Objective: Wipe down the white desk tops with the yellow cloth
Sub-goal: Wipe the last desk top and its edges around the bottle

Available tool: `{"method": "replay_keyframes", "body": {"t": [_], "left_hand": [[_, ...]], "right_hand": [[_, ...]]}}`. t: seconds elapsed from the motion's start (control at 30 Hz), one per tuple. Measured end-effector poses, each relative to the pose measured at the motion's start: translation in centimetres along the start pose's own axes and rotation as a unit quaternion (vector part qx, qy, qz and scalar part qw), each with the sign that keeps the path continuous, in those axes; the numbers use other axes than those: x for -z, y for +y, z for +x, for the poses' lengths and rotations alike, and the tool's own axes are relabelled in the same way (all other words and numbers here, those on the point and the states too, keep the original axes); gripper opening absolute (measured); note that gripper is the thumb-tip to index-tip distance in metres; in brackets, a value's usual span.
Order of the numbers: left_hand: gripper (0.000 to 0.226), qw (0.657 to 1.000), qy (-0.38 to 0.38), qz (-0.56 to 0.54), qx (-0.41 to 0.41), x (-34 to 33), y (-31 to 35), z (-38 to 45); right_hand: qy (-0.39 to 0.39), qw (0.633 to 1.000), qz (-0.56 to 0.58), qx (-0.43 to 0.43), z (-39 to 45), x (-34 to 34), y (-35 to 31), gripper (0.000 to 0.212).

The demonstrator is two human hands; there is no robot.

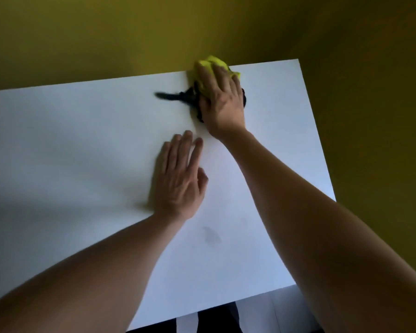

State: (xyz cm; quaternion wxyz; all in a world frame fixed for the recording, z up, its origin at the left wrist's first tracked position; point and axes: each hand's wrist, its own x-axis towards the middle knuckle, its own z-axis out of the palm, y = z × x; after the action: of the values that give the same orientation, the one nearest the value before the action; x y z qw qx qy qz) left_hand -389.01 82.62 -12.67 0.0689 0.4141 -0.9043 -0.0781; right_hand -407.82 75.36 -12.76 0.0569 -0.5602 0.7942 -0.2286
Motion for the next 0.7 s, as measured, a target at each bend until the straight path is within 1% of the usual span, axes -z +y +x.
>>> {"method": "replay_keyframes", "body": {"t": [0.03, 0.07, 0.1, 0.13, 0.2, 0.27, 0.33, 0.4, 0.43, 0.47, 0.53, 0.6, 0.63, 0.7], "left_hand": [[0.062, 1.0, 0.007, 0.008, 0.003, -0.1, 0.0, -0.1], [0.061, 1.0, 0.013, 0.009, 0.001, -0.3, -0.1, -0.1], [0.061, 1.0, 0.016, 0.009, -0.003, -0.4, -0.1, 0.0], [0.061, 1.0, 0.019, 0.006, -0.003, -0.4, -0.1, 0.0], [0.06, 1.0, 0.024, 0.001, 0.005, -0.5, 0.1, 0.1], [0.06, 1.0, 0.025, -0.001, 0.003, -0.6, 0.5, 0.3], [0.06, 1.0, 0.029, -0.003, 0.002, -0.6, 0.4, 0.5], [0.06, 1.0, 0.026, -0.004, 0.004, -0.6, 0.4, 0.3], [0.06, 1.0, 0.028, -0.002, 0.006, -0.6, 0.4, 0.3], [0.06, 1.0, 0.028, 0.0, 0.007, -0.6, 0.4, 0.3], [0.061, 0.999, 0.032, -0.001, 0.005, -0.7, 0.4, 0.4], [0.062, 1.0, 0.028, 0.003, 0.007, -0.6, 0.4, 0.3], [0.062, 1.0, 0.026, 0.006, 0.008, -0.5, 0.4, 0.2], [0.062, 1.0, 0.027, 0.007, 0.006, -0.5, 0.4, 0.3]], "right_hand": [[-0.024, 0.999, -0.002, 0.042, 0.6, -0.1, 0.5, 0.059], [-0.035, 0.997, -0.006, 0.065, 1.2, 0.0, 1.5, 0.059], [-0.031, 0.998, -0.011, 0.059, 1.5, 0.5, 3.0, 0.059], [-0.015, 0.999, -0.021, 0.022, 1.7, 1.2, 5.0, 0.06], [0.027, 0.995, -0.048, -0.087, 2.2, 3.4, 9.9, 0.064], [0.034, 0.987, -0.053, -0.148, 2.4, 5.8, 14.3, 0.066], [0.016, 0.983, -0.035, -0.181, 2.2, 6.7, 15.3, 0.066], [0.037, 0.976, -0.051, -0.208, 1.7, 6.2, 14.1, 0.066], [0.048, 0.975, -0.064, -0.208, 1.5, 5.4, 13.0, 0.067], [0.055, 0.978, -0.073, -0.185, 1.1, 4.7, 11.6, 0.069], [0.07, 0.992, -0.061, -0.082, -0.6, 2.6, 7.8, 0.069], [0.044, 0.999, -0.02, 0.021, -3.0, 0.7, 3.5, 0.064], [0.026, 0.998, -0.003, 0.057, -3.9, 0.3, 1.9, 0.061], [-0.001, 0.996, 0.008, 0.088, -4.5, 0.3, 1.5, 0.06]]}}
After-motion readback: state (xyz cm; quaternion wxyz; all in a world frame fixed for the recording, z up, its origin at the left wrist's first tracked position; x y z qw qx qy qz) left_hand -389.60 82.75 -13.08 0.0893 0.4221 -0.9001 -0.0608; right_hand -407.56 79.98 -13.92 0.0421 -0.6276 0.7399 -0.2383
